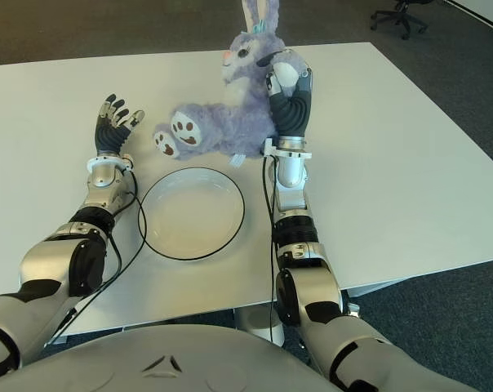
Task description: Put the doll into the plate.
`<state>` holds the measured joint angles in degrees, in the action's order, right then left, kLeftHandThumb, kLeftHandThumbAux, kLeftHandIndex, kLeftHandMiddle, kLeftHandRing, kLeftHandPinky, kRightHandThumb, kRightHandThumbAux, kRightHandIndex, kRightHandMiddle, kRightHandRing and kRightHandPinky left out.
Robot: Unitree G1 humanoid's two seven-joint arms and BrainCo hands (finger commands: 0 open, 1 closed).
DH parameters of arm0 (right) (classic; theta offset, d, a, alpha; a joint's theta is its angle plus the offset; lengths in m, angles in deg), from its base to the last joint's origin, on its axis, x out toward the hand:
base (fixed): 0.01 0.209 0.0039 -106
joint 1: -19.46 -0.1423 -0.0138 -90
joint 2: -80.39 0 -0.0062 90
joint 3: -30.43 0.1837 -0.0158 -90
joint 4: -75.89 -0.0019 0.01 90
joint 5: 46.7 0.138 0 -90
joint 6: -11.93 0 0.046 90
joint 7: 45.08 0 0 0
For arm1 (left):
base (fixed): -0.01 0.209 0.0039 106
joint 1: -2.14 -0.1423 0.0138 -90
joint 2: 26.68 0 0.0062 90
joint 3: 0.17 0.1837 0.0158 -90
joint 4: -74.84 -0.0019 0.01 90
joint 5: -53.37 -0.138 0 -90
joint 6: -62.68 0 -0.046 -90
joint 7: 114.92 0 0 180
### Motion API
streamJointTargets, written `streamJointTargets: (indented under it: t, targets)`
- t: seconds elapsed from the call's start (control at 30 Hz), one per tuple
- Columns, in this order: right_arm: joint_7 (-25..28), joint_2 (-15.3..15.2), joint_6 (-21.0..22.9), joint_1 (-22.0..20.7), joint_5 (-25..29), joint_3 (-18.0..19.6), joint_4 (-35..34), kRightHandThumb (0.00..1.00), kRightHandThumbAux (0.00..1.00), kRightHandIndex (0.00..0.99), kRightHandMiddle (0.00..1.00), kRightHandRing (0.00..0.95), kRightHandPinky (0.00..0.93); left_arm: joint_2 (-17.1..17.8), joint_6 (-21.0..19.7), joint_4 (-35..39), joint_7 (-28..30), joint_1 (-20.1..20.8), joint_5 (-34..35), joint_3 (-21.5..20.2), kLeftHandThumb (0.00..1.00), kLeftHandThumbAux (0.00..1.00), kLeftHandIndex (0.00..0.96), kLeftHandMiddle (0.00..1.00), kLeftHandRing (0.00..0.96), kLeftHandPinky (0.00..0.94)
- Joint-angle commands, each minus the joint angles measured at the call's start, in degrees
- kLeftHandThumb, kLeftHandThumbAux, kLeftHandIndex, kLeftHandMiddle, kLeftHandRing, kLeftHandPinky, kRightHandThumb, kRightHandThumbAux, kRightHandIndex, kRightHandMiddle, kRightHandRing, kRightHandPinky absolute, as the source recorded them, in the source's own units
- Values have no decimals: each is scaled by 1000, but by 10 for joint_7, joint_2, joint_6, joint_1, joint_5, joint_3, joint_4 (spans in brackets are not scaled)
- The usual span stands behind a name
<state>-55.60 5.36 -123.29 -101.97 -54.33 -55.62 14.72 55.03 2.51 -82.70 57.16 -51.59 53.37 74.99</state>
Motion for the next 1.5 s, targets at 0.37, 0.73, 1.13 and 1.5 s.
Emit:
streamJointTargets:
  t: [0.37,0.73,1.13,1.5]
  targets:
    - [-24,1,-45,5,-16,6,-4,841,673,438,490,713,710,-45,-99,-91,6,-123,1,3,105,686,15,123,122,96]
    - [-28,1,-43,9,-23,-3,-14,842,673,438,490,710,707,-47,-98,-91,5,-123,1,3,111,684,18,123,122,104]
    - [-36,8,-48,16,-30,-11,-28,843,672,437,490,707,720,-47,-96,-91,7,-124,1,3,117,675,13,123,121,97]
    - [-13,11,-54,20,-10,-25,-39,843,672,438,490,702,706,-48,-97,-90,5,-124,0,5,119,672,15,121,118,90]
